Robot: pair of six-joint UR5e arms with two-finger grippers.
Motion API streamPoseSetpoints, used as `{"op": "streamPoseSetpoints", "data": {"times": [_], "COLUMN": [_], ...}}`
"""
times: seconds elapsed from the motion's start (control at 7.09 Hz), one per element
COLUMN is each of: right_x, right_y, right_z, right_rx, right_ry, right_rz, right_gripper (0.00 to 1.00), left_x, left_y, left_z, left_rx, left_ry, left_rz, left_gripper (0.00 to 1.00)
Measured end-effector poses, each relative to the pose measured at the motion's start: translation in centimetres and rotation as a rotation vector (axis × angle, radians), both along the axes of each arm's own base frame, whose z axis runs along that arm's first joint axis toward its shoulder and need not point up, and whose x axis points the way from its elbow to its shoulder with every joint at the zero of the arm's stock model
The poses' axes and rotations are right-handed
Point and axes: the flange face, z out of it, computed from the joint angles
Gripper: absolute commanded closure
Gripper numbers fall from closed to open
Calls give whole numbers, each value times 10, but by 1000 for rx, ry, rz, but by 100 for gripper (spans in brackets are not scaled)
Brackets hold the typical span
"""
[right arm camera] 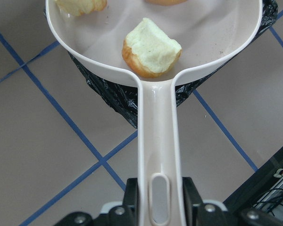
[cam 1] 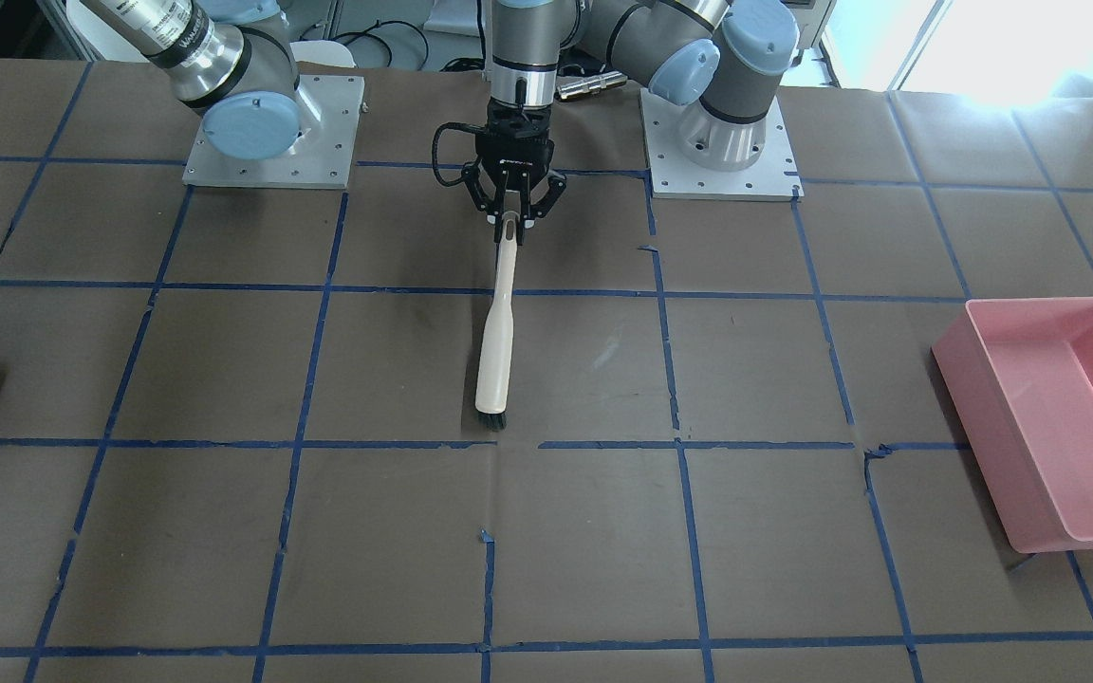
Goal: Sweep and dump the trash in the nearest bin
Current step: 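Tilt the dustpan with the right gripper to dump the food into the bin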
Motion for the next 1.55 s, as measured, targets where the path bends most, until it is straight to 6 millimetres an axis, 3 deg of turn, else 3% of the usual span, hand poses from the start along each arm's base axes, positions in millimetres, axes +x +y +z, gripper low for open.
{"op": "streamPoseSetpoints", "data": {"times": [0.56,0.85,0.99,1.13,1.55], "right_x": [8,24,32,40,79], "right_y": [-33,-63,-76,-88,-121], "right_z": [6,11,14,17,42], "right_rx": [42,73,105,142,228], "right_ry": [120,180,218,254,372], "right_rz": [57,100,119,138,214], "right_gripper": [100,100,100,100,100], "left_x": [-1,-2,-1,-1,-1], "left_y": [2,3,4,3,4], "left_z": [-6,-8,-8,-9,-10], "left_rx": [39,55,60,63,72], "left_ry": [-1,-1,-5,-7,-15], "left_rz": [-10,-14,-15,-15,-14], "left_gripper": [92,75,71,59,53]}}
